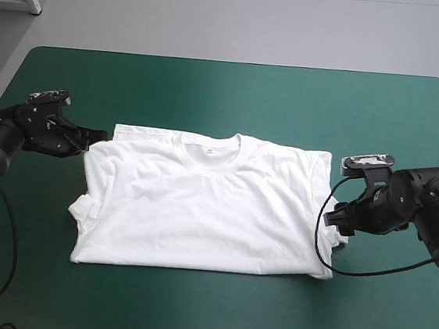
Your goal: Fold the cloth
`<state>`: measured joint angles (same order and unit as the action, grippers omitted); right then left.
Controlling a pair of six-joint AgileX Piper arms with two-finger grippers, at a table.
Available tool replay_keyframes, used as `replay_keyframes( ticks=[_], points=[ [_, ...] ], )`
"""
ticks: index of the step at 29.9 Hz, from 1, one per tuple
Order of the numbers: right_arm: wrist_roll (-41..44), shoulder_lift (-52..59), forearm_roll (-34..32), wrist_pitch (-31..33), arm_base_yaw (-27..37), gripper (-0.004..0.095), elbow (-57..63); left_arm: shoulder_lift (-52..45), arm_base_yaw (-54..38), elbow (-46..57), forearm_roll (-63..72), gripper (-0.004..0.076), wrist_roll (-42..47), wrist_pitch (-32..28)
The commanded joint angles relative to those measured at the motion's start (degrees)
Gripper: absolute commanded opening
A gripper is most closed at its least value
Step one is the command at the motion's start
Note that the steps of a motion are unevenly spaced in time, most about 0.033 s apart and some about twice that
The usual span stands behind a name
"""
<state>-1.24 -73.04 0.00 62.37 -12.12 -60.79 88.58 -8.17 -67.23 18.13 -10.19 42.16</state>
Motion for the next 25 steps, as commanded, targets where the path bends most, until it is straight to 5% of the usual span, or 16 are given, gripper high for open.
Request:
replay_keyframes(
  ticks=[1,17,20,25],
  points=[
    [0.1,1.5,0.0,-2.0,0.4,0.0673,-1.2,-5.0,2.6,-1.4,3.3,-0.0008,-0.2,-1.5],
    [1.2,1.5,1.9,-3.7,0.4,0.0669,-1.2,6.9,20.9,-1.4,4.8,0.0008,-1.6,0.3],
    [1.2,1.5,1.9,-3.9,0.4,0.0669,-1.2,7.7,20.9,-1.4,3.6,0.0120,-1.6,0.3],
    [2.2,1.5,1.9,-4.1,0.5,0.0669,-1.2,6.2,20.9,-1.7,2.8,0.0437,-1.6,0.7]
  ],
)
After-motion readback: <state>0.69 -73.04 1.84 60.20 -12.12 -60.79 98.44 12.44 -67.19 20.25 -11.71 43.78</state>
